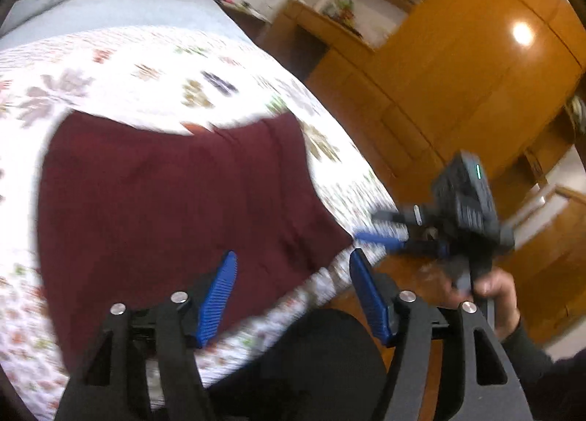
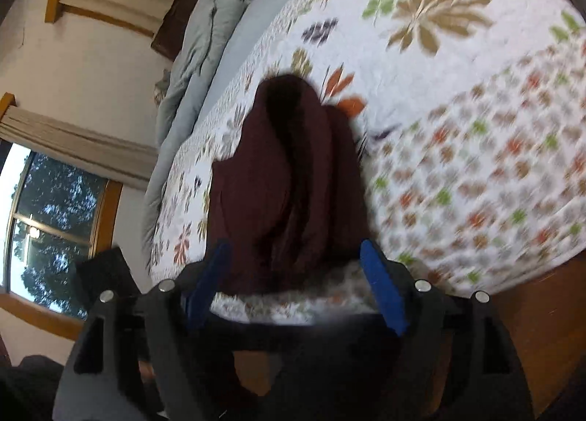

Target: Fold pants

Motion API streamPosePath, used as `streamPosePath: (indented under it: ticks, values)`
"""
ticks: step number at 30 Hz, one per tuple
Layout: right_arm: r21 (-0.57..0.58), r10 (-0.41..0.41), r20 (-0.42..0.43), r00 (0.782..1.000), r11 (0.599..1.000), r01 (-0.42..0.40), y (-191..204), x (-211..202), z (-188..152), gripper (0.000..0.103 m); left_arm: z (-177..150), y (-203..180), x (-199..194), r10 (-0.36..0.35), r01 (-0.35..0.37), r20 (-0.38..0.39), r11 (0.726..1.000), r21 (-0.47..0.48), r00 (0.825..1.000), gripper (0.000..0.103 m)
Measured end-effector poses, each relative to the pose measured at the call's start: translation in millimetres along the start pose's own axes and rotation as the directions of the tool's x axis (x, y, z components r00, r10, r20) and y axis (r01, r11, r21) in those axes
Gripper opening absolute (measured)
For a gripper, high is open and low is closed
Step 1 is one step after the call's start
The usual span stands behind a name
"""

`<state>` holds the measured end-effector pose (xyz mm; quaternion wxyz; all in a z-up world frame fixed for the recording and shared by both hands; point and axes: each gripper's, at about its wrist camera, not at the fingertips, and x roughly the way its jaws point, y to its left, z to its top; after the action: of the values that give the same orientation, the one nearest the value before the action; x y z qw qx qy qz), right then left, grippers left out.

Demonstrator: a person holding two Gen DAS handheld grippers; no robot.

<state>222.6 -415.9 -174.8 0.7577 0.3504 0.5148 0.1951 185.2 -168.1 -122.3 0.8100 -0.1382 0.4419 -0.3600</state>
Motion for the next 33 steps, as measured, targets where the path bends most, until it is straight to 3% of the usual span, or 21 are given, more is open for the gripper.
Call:
streamPosePath:
  ticks: [2, 3, 4, 6, 11, 12, 13, 14, 18, 22, 28, 29, 30, 31, 33]
  values:
    - [-0.02, -0.016, -0.035, 0.999, 1.0, 0.015, 7.4, 16.4, -2.3, 0.073, 20.1, 18.7, -9.2, 0.034, -0.034, 0.032, 0.999, -0.01, 0.999, 0.067]
    - [-0.035, -0.026, -0.047, 0.999, 0.999, 0.024, 10.4, 23.6, -1.1, 0.046, 30.6, 27.6, -11.8, 0.058, -0.058, 0.048, 0.998, -0.007, 0.997, 0.067]
    - [-0.061, -0.033, -0.068, 0.997, 0.998, 0.029, 15.2, 32.3, 1.5, 0.032, 45.6, 41.2, -12.8, 0.087, -0.086, 0.059, 0.996, -0.014, 0.995, 0.068]
    - [-0.09, -0.064, -0.071, 0.995, 0.994, 0.057, 22.8, 35.5, 5.6, 0.027, 66.7, 65.0, -5.4, 0.074, -0.073, 0.028, 0.997, -0.034, 0.997, 0.068]
    - [-0.119, -0.078, -0.073, 0.994, 0.99, 0.069, 31.1, 28.0, 2.9, 0.027, 110.1, 151.2, 30.7, 0.031, -0.052, -0.116, 0.98, -0.192, 0.993, 0.065]
    - [-0.117, -0.079, -0.071, 0.994, 0.991, 0.071, 28.6, 27.1, 0.8, 0.027, 110.8, 166.9, 40.9, 0.007, -0.042, -0.158, 0.975, -0.218, 0.987, 0.056]
    - [-0.112, -0.082, -0.068, 0.994, 0.991, 0.074, 24.9, 27.4, -1.4, 0.027, 111.3, 176.9, 46.1, 0.017, -0.058, -0.176, 0.972, -0.226, 0.984, 0.032]
    - [-0.099, -0.086, -0.064, 0.994, 0.992, 0.08, 18.4, 28.4, -4.0, 0.027, 111.6, 189.4, 50.6, 0.048, -0.094, -0.188, 0.966, -0.242, 0.981, 0.024]
    - [-0.053, -0.098, -0.065, 0.993, 0.994, 0.094, -15.8, 32.0, -16.2, 0.028, 100.1, 210.8, 61.9, 0.038, -0.099, -0.214, 0.955, -0.279, 0.976, 0.003]
    - [0.006, -0.086, -0.076, 0.993, 0.996, 0.087, -48.9, 43.1, -30.1, 0.029, 92.9, 220.1, 70.7, -0.008, -0.054, -0.19, 0.947, -0.316, 0.982, 0.003]
    - [-0.088, -0.123, -0.075, 0.99, 0.989, 0.116, -21.6, 26.4, -28.5, 0.032, 96.5, 216.7, 52.7, -0.015, -0.029, -0.137, 0.95, -0.311, 0.991, 0.003]
    - [-0.103, -0.135, -0.064, 0.989, 0.986, 0.128, -14.7, 22.0, -23.6, 0.034, 97.2, 208.6, 39.8, -0.007, -0.024, -0.107, 0.957, -0.29, 0.994, 0.009]
    - [-0.119, -0.148, -0.046, 0.988, 0.983, 0.142, -7.4, 16.7, -15.9, 0.034, 96.1, 199.6, 28.4, 0.012, -0.035, -0.085, 0.963, -0.269, 0.996, 0.027]
    - [-0.136, -0.169, -0.017, 0.986, 0.977, 0.165, -0.3, 8.2, -9.8, 0.035, 91.6, 186.0, 12.6, 0.017, -0.028, -0.049, 0.969, -0.244, 0.999, 0.036]
    - [-0.179, -0.191, 0.043, 0.981, 0.964, 0.196, 16.2, -2.6, 7.3, 0.038, 81.0, 165.0, -5.1, 0.001, -0.004, -0.016, 0.981, -0.195, 1.0, 0.038]
